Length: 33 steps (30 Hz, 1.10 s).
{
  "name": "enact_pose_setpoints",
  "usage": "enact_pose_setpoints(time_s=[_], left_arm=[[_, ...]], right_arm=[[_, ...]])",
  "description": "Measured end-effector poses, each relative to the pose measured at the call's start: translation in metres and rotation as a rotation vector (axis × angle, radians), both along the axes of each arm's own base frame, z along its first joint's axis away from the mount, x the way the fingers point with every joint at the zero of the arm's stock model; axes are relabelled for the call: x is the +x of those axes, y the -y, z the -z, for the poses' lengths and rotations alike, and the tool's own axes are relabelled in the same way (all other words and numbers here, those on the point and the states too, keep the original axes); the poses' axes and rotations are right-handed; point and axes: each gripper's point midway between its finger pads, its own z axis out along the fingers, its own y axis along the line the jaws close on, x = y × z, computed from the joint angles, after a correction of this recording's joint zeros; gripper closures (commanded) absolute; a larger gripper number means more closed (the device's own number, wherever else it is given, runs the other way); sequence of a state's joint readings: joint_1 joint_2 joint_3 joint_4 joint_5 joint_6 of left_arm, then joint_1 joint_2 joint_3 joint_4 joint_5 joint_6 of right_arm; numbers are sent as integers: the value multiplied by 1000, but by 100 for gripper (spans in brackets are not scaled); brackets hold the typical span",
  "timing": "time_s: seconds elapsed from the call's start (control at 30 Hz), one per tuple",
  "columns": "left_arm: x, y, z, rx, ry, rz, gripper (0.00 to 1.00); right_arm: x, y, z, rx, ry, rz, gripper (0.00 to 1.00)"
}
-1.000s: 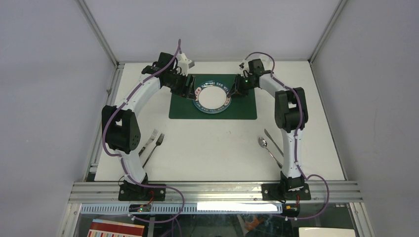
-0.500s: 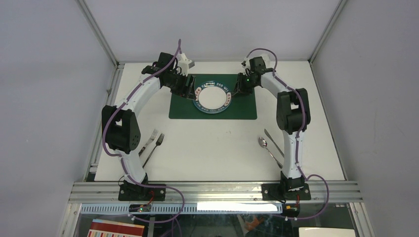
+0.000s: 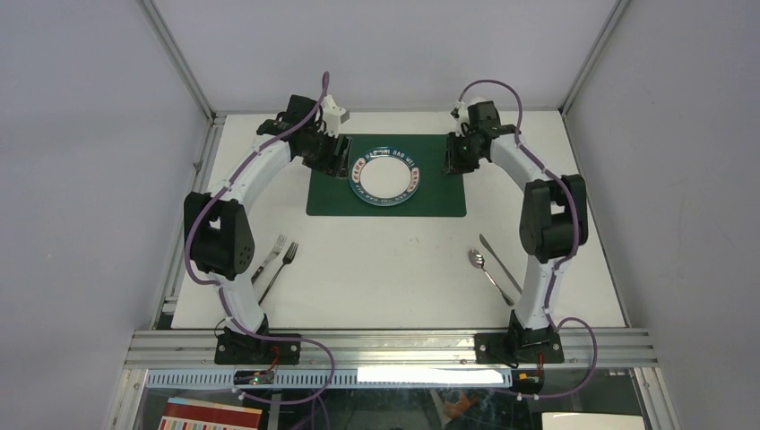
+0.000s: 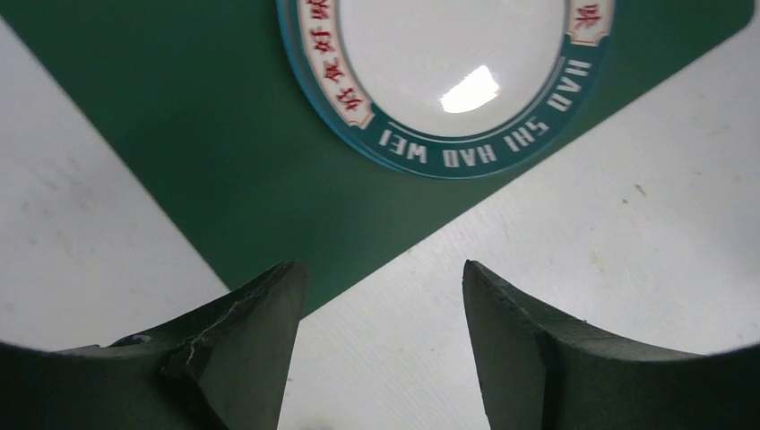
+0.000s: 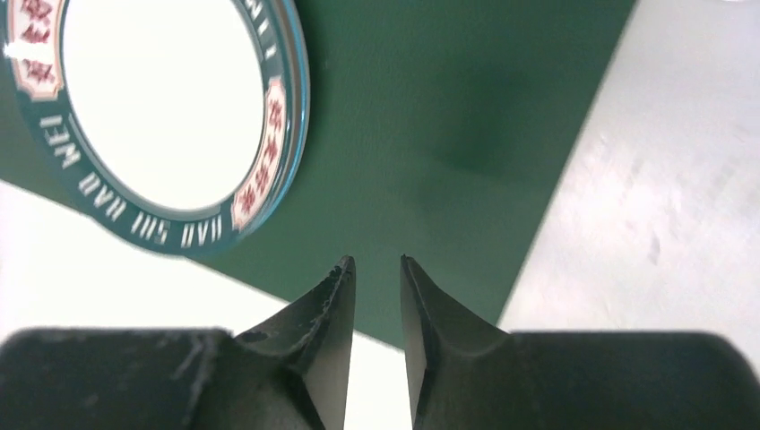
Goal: Set the dinner table for one person
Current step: Place the plate on the napkin, then adjust the napkin at the center of the board.
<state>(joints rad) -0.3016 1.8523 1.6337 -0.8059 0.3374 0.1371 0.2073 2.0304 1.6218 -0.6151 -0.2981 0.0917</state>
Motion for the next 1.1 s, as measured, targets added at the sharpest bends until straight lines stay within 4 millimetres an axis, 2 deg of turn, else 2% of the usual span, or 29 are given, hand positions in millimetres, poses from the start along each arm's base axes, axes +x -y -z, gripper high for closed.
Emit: enact_pose_setpoints(time_s=[0.13, 0.23, 0.27, 0.33, 0.4, 0.43, 0.5, 0.53, 0.67, 0.83, 1.1], left_arm=[[14, -25, 3, 99, 42, -80, 27], [25, -50, 7, 172, 63, -140, 27], [28, -58, 10, 190, 65, -156, 29], [33, -70, 17, 221, 63, -178, 44], [36, -83, 32, 256, 54, -194, 55], [35, -88, 42, 274, 39, -198, 63], [29, -93, 60, 303, 4, -192, 83], [26, -94, 69, 316, -12, -185, 89], [13, -99, 92, 348, -54, -164, 90], [3, -101, 110, 358, -76, -150, 88], [0, -99, 116, 349, -82, -145, 89]], right_arm=[[-23, 16, -43, -58, 108, -25, 71], [-33, 28, -80, -95, 191, -36, 76], [-35, 31, -87, -107, 209, -39, 81], [-39, 38, -90, -134, 225, -47, 91], [-47, 45, -77, -167, 204, -53, 100], [-52, 48, -66, -180, 178, -57, 100], [-63, 52, -43, -202, 107, -65, 100], [-66, 53, -33, -209, 74, -69, 100], [-70, 55, -6, -225, 8, -78, 100], [-69, 55, 11, -233, -25, -83, 100], [-73, 42, 41, -230, -87, -122, 100]])
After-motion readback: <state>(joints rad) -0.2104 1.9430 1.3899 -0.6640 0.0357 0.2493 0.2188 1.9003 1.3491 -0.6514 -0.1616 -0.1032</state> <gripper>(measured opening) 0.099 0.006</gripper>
